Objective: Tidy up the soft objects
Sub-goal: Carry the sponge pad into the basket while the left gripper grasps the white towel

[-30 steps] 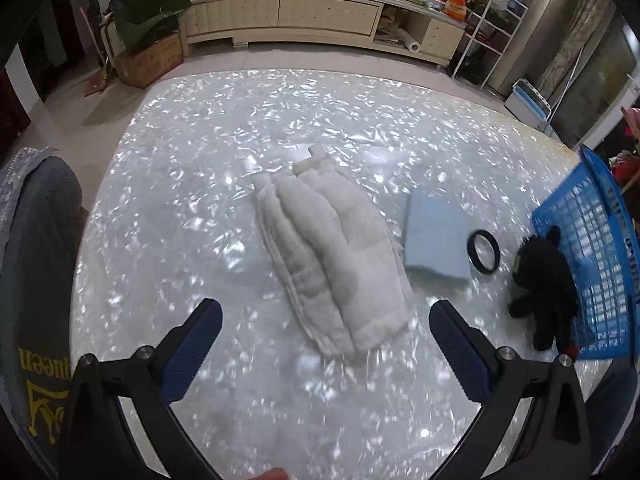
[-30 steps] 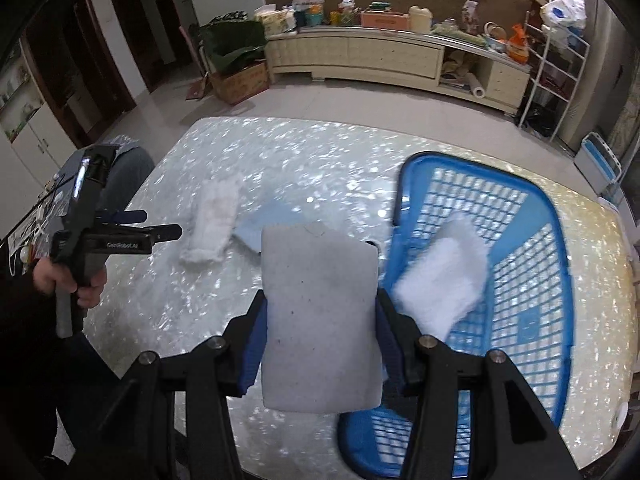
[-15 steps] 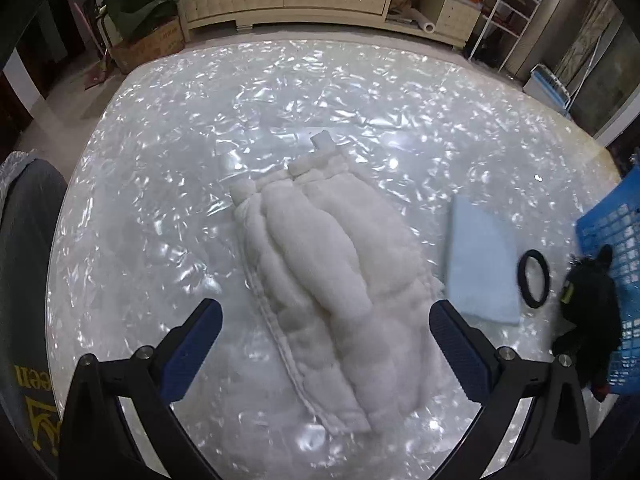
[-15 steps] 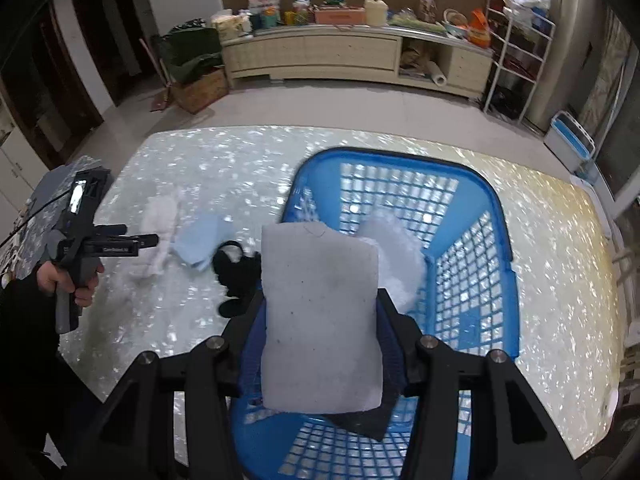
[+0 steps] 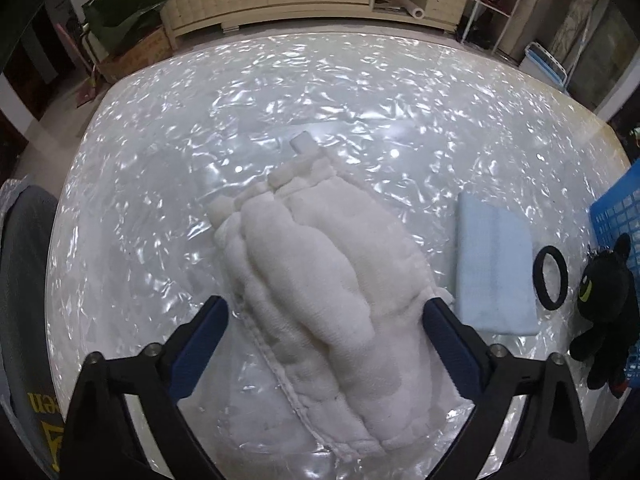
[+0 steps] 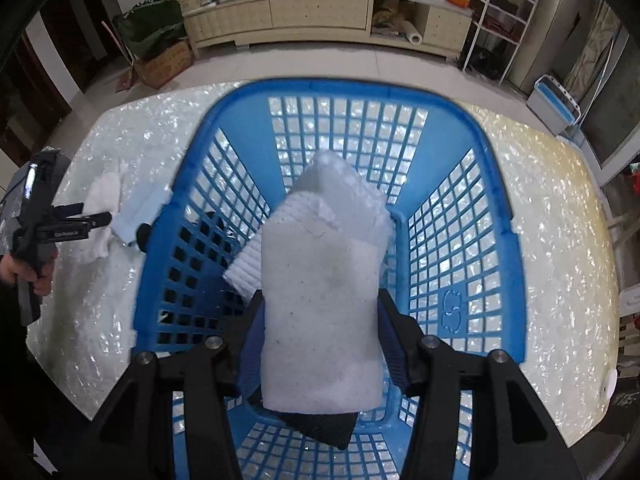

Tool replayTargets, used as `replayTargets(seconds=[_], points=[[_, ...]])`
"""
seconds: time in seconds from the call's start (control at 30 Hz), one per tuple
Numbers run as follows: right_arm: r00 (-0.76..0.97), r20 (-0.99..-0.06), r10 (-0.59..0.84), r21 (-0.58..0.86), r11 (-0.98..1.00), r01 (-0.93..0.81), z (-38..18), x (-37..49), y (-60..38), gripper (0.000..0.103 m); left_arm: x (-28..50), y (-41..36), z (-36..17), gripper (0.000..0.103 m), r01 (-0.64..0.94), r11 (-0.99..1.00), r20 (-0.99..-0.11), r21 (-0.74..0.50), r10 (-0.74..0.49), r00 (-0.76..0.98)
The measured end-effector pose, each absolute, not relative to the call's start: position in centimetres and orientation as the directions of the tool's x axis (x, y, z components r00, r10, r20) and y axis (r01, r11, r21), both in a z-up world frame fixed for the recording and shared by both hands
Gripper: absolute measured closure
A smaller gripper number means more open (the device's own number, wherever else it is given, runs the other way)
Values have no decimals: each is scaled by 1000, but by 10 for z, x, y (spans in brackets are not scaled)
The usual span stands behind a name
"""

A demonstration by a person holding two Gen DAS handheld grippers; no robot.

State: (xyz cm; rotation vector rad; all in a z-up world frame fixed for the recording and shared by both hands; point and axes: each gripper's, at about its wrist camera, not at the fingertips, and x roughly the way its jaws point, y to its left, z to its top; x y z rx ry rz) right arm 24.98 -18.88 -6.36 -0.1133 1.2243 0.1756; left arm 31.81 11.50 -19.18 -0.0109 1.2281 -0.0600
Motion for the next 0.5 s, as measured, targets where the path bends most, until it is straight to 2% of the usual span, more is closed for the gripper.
replayTargets(seconds=[0.03,0.13,0.17,0.23,0.3,0.5], points=[[328,-942,66,2,981,-193,-66,251,-189,53,319,114,-191,19,50,998,-941,-43,-58,335],[341,-940,11,-58,980,-192,-69,252,-186,53,322,105,-186,41,76,996,-935,-51,-74,347],[337,-942,4,-63,980,-189,-71,253,-187,53,322,104,-185,45,81,995,-934,-52,-77,348],[323,-946,5,-58,981,-185,-71,255,-188,52,322,99,-183,65,96,994,-933,-61,-91,349],[331,-944,-10,-71,982,-173,-69,253,-190,51,321,94,-181,77,116,989,-930,-86,-122,348],[302,-953,-11,-59,987,-149,-72,256,-196,48,320,91,-182,82,139,983,-922,-120,-163,352]])
